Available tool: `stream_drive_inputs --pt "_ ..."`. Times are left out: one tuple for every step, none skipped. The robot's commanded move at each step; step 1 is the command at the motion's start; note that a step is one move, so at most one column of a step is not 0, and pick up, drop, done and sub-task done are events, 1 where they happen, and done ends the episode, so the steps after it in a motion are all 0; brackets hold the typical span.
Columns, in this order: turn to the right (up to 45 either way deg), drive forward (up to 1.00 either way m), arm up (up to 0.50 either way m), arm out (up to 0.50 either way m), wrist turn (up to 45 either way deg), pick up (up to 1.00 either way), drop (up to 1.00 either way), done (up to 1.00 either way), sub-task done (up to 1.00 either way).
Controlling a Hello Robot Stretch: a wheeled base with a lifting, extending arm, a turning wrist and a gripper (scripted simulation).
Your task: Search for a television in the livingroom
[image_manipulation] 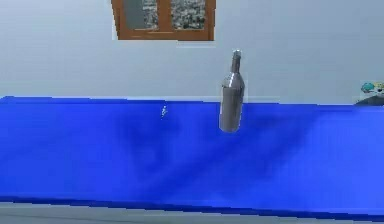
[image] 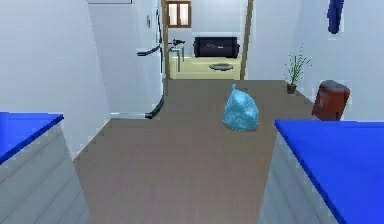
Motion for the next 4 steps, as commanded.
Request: stream_drive_inputs --pt "0.0 1.0 0.0 0.0 0.0 0.0 0.0 0.0 0.0" --pt "0.0 1.0 0.0 0.0 0.0 0.0 0.0 0.0 0.0" --pt "0.0 1.0 0.0 0.0 0.0 0.0 0.0 0.0 0.0" --pt "3.0 0.0 0.0 0.0 0.0 0.0 0.0 0.0 0.0"
